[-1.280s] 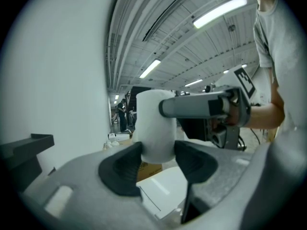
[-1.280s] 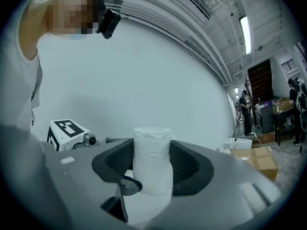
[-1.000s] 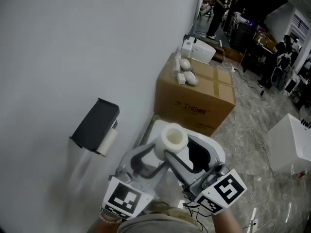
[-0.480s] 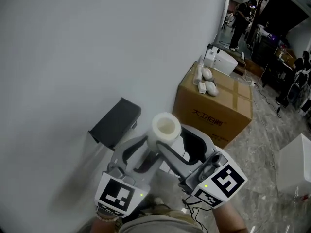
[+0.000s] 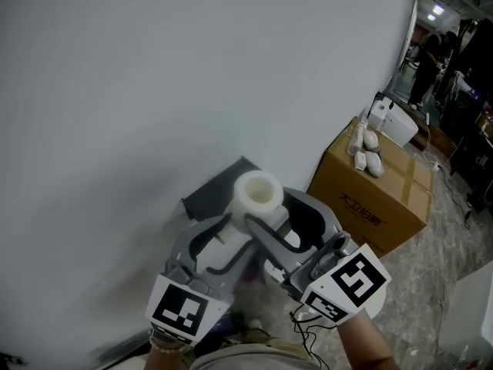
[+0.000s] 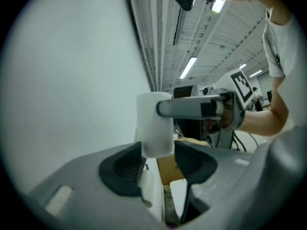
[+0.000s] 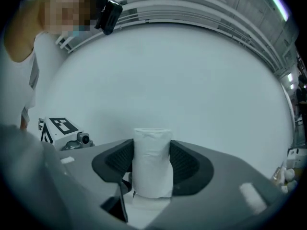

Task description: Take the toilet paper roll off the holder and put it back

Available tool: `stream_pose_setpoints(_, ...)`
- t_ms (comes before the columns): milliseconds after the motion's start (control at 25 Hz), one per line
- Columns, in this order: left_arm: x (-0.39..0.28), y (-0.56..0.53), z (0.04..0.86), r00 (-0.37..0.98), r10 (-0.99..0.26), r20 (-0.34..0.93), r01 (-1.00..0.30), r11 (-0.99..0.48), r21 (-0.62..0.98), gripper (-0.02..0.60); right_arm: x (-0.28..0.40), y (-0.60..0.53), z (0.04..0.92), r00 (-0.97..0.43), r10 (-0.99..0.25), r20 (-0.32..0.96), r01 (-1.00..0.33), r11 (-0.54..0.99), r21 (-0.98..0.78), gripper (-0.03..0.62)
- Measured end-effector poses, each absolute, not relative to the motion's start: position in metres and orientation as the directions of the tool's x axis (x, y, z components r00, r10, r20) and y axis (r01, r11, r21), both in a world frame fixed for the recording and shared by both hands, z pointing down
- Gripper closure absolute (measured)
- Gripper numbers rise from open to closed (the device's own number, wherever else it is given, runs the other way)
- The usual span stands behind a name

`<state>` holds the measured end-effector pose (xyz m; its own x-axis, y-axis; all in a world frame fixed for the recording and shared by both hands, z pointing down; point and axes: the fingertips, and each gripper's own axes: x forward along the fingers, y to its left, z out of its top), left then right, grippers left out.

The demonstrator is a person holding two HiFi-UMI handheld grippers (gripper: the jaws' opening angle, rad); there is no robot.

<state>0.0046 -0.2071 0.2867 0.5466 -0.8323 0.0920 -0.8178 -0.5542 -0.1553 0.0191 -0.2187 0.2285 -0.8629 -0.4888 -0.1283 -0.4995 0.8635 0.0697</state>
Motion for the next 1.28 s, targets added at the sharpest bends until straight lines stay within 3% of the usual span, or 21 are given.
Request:
stream_pose_setpoints(280, -0.062, -0.177, 0.274, 0.411, -0.906, 0.104, -0.896, -0.422, -0.14, 0.408, -0.037, -0.22, 0.212, -0.903, -0.412, -0.122, -0.42, 0.906, 0.05, 0.353)
stream_pose_setpoints(600, -0.078, -0.163, 0.298, 0.305, -0.945, 0.118, -0.939, -0.319, -0.127, 0.433, -0.051, -0.248, 0.249, -0.914, -0.395, -0.091, -0.398, 0.917, 0.015, 0.353)
stream_pose_setpoints(920, -0.081, -0.147, 0.299, 0.27, -0.954, 0.131, -0.951, -0.285, -0.117, 0.443, -0.053, -0.248, 0.249, -0.916, -0.389, -0.1, -0.39, 0.921, -0.008, 0.353)
stream_pose_setpoints(1280, -0.08, -0.144, 0.296, 0.32, -0.939, 0.125, -0.934, -0.335, -0.121, 0.459, -0.047, -0.243, 0.248, -0.894, -0.439, -0.088, -0.438, 0.898, -0.037, 0.35)
